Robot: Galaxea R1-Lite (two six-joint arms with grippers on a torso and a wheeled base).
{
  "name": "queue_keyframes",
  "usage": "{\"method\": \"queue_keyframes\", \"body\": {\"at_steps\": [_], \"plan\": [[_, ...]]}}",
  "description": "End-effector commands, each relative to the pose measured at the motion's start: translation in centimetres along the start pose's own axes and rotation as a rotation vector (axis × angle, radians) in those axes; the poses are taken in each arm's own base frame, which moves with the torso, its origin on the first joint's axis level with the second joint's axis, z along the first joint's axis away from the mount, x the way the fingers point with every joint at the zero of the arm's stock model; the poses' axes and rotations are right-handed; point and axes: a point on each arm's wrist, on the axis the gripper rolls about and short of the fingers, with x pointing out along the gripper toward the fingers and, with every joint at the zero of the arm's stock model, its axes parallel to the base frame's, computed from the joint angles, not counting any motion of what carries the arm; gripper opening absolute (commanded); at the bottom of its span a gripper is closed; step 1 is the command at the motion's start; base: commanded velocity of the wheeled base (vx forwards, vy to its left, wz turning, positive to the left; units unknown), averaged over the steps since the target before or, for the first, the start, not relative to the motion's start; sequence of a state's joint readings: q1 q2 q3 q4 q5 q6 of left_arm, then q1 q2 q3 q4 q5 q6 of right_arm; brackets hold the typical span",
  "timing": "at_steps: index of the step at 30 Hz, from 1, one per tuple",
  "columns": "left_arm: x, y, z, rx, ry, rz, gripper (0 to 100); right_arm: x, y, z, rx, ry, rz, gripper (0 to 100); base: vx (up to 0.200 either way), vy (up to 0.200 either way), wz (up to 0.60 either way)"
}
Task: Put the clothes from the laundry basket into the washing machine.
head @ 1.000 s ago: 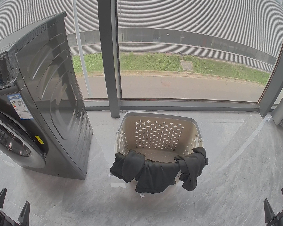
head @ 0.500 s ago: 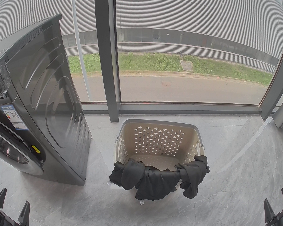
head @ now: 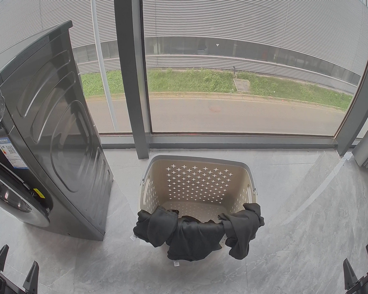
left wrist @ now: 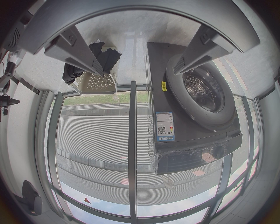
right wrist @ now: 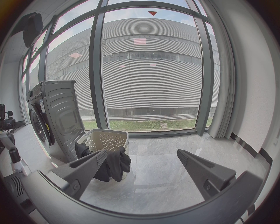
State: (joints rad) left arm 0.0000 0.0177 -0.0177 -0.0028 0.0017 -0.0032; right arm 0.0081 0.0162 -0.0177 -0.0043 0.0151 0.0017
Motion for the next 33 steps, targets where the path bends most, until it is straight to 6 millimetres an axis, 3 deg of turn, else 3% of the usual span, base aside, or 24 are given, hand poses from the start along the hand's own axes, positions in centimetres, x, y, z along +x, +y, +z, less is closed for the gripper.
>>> {"method": "queue_keyframes", "body": {"at_steps": [1, 16, 22, 28, 33], "plan": [[-0.02, 0.00, -0.50, -0.001, 0.000, 0.001, 100, 0.00, 0.00, -0.52, 0.000, 0.001, 0.000, 100, 0.200, 0.000, 0.00], [-0.02, 0.01, -0.48, 0.000, -0.002, 0.000, 100, 0.00, 0.00, -0.52, 0.000, 0.001, 0.000, 100, 0.200, 0.000, 0.00], [-0.02, 0.00, -0.50, 0.000, 0.000, 0.000, 100, 0.00, 0.00, -0.52, 0.000, 0.001, 0.000, 100, 0.000, 0.000, 0.00], [-0.02, 0.00, -0.50, 0.000, 0.000, -0.002, 100, 0.00, 0.00, -0.52, 0.000, 0.001, 0.000, 100, 0.000, -0.200, 0.00], [-0.02, 0.00, -0.48, 0.002, -0.002, 0.000, 100, 0.00, 0.00, -0.52, 0.000, 0.001, 0.000, 100, 0.000, 0.000, 0.00]]}}
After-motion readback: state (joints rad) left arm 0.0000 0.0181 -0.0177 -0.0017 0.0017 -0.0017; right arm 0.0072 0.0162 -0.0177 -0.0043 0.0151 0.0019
